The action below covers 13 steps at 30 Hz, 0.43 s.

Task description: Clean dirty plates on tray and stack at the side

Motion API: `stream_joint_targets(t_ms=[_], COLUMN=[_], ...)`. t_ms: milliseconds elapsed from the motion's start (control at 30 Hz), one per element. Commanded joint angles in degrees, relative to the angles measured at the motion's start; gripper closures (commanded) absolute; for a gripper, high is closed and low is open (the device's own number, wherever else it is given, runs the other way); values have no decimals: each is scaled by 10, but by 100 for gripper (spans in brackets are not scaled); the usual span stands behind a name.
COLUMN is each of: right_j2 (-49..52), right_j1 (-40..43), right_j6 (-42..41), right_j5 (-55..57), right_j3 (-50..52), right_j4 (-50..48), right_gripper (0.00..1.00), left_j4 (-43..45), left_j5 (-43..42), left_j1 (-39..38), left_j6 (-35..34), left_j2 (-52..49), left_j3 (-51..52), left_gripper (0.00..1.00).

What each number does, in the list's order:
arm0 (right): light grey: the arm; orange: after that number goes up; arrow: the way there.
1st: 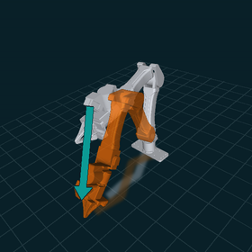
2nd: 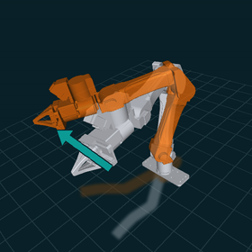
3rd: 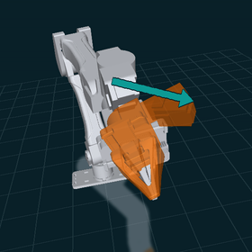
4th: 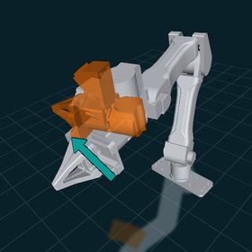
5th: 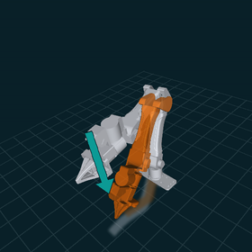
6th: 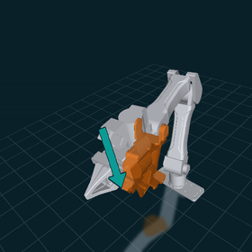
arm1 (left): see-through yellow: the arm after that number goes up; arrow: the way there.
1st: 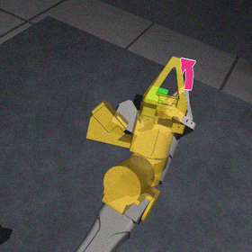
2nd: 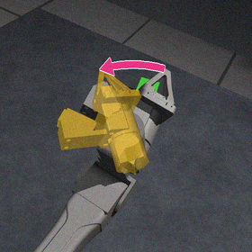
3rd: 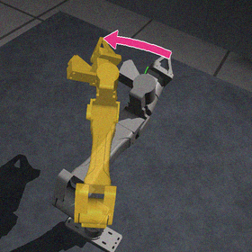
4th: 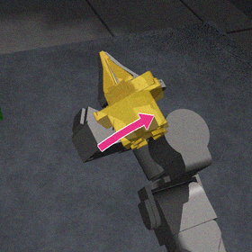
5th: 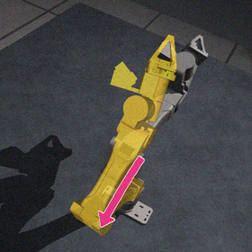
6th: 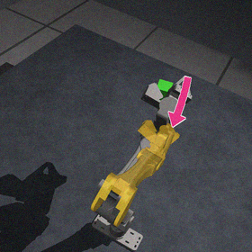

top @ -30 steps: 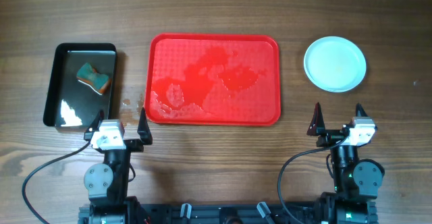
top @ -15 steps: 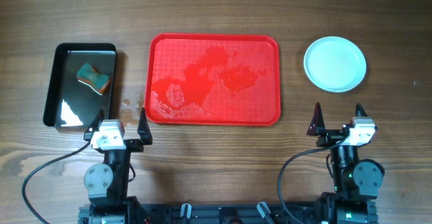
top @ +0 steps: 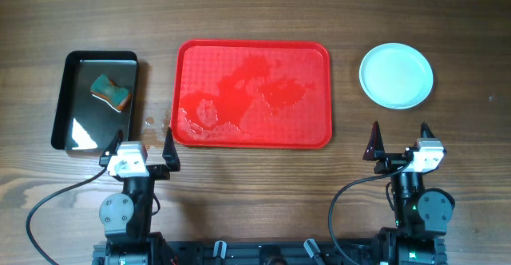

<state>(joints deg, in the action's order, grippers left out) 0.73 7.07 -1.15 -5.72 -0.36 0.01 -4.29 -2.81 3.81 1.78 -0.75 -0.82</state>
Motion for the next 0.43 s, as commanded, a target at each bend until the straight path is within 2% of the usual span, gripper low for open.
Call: stream_joint_targets(t_ms=[0, 400], right_j2=[-5, -5], right_j1=[3, 3], right_j6=[10, 10], right_j5=[4, 4], right_j3=[1, 1], right_j4=[-2, -2], right_gripper=[0, 0], left_j4=[-2, -2], left_j5=[8, 8], left_j1=[2, 2], left_j6=[-8, -8], left_j2=[6, 6], left_j3=[4, 4], left_gripper=[0, 0])
